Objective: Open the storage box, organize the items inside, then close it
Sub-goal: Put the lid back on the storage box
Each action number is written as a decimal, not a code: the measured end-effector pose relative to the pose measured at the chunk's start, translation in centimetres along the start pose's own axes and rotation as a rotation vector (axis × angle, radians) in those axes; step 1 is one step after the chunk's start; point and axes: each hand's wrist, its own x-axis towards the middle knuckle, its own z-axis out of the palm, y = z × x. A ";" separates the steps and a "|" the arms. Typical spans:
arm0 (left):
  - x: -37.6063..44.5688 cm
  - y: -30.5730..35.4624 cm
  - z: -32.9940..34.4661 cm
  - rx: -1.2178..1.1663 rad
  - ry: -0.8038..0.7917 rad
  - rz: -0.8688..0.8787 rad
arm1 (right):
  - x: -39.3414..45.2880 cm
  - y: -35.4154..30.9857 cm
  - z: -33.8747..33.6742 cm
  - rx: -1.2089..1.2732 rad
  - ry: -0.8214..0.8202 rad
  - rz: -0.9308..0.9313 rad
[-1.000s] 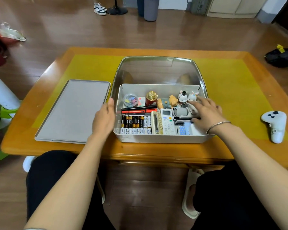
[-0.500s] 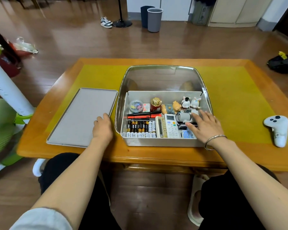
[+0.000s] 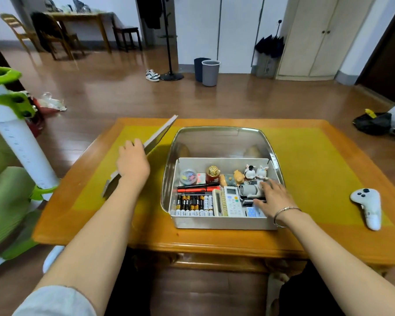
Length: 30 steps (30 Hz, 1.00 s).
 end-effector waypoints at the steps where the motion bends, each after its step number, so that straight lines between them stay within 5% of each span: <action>1: 0.3 0.7 -0.6 0.008 0.017 0.012 | 0.0 -0.1 -0.4 0.004 -0.005 0.005; 12: 2.3 7.1 -7.8 -0.123 0.291 0.233 | 2.4 -1.5 -10.1 0.544 0.281 -0.053; 24: 1.3 10.1 -10.7 -0.392 0.188 0.562 | 1.2 -0.7 -12.5 1.125 0.319 -0.032; 30: 0.7 10.0 -9.6 -0.469 0.237 0.618 | 0.2 0.0 -11.4 1.263 0.535 0.073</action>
